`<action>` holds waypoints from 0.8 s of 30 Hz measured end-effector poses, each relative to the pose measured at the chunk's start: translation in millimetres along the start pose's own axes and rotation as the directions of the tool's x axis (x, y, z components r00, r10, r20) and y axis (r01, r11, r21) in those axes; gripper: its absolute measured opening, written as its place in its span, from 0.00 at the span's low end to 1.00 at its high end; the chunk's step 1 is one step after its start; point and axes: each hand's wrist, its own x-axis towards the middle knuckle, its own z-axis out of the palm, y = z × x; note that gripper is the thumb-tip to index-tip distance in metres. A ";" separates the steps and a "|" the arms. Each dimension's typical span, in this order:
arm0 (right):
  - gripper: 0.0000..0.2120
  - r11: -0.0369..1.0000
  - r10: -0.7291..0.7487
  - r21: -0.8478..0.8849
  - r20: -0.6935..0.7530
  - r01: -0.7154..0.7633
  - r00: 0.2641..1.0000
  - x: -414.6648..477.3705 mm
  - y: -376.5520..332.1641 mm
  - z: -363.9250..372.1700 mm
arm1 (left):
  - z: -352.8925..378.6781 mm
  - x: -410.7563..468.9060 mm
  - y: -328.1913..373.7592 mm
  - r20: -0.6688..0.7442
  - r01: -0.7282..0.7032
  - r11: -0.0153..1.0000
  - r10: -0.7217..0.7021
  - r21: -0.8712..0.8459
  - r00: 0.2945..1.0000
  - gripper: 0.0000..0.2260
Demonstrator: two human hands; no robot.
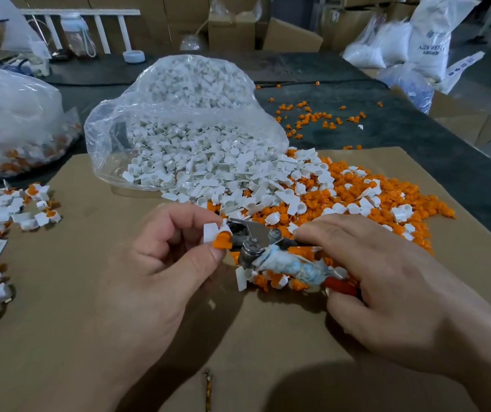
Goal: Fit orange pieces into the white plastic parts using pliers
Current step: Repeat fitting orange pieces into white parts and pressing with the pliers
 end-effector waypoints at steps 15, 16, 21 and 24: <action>0.30 0.999 -0.026 0.025 0.011 0.025 1.000 1.4 0.8 2.3 | -2.0 -0.6 -8.0 -0.024 -0.066 0.992 0.069 0.107 0.997 0.09; 0.30 0.999 -0.025 0.039 0.020 0.024 0.999 1.2 0.9 2.4 | -2.7 -0.8 -8.0 -0.024 -0.070 0.992 0.073 0.106 0.997 0.09; 0.31 0.996 -0.026 0.089 0.043 0.022 0.999 -0.2 1.9 4.2 | -2.2 -1.7 -3.0 -0.023 -0.064 0.995 0.066 0.077 0.998 0.09; 0.30 0.994 -0.029 0.108 0.034 0.025 0.999 0.4 3.0 4.2 | -1.1 0.2 -3.3 -0.053 -0.042 0.999 0.042 0.012 0.998 0.09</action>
